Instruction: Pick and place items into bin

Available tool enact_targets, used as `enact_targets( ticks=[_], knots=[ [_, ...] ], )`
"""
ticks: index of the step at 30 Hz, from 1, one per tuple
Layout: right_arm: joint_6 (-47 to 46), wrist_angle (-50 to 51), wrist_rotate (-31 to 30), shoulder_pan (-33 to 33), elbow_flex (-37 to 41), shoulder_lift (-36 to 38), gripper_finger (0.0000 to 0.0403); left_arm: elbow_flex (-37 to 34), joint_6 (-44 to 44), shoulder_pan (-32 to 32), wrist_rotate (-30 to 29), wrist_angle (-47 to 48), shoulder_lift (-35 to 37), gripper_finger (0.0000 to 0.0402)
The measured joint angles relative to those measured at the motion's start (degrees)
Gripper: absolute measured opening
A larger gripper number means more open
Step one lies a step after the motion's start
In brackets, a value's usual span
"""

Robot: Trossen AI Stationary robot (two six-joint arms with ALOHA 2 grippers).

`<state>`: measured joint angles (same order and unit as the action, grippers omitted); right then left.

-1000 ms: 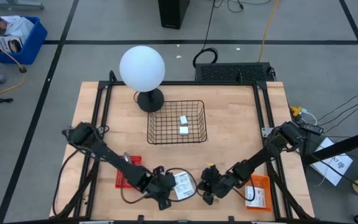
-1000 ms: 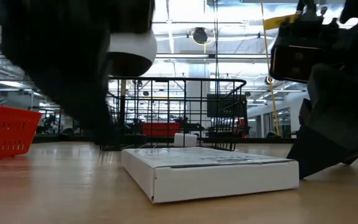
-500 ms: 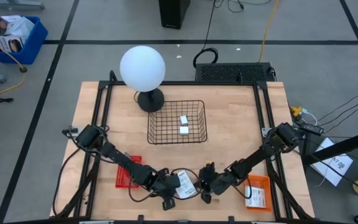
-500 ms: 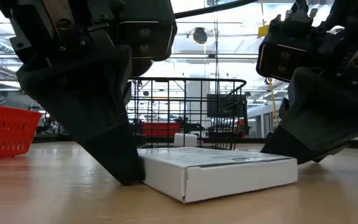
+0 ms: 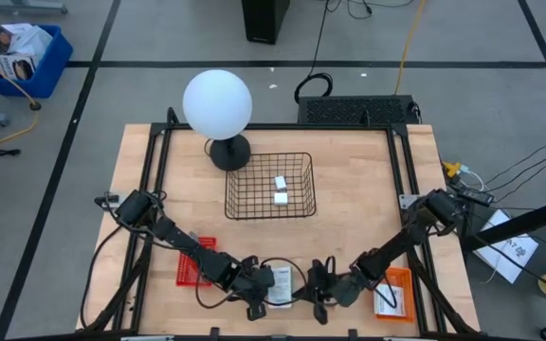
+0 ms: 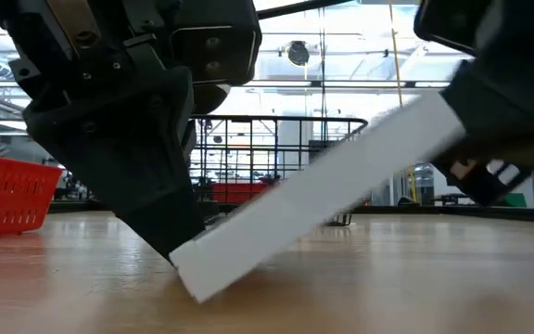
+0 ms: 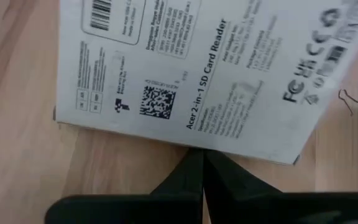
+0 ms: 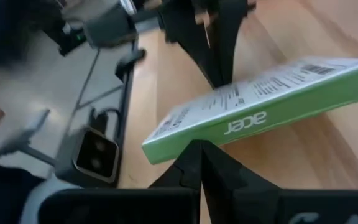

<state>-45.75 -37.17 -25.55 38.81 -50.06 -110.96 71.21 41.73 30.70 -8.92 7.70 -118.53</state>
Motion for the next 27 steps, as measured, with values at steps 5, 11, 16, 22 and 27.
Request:
enact_targets(
  ticks=[5,11,16,22,27],
  knots=[
    [0.92,-0.19,-0.31,0.00,0.17,-0.08,0.0000,-0.06,-0.62,-0.03,-0.40,-1.02,-0.07,0.0006],
    [3.37,-2.01,-2.33,-0.04,0.13,-0.02,0.0000,-0.06,-0.72,-0.09,-1.16,-1.59,-0.13,0.0004],
    [3.64,-1.90,-4.37,-0.55,-0.13,-0.02,0.0000,-0.02,-1.29,-0.29,-3.22,-5.17,-0.58,0.0010],
    [1.41,1.49,-4.15,-1.24,0.02,-0.06,0.0000,0.01,-2.25,-0.53,-3.45,-6.37,-0.47,0.0008],
    [1.28,1.93,-3.84,-1.33,0.21,-0.66,0.0000,0.01,-2.25,-0.61,-3.64,-6.53,-0.42,0.0010]
  ],
)
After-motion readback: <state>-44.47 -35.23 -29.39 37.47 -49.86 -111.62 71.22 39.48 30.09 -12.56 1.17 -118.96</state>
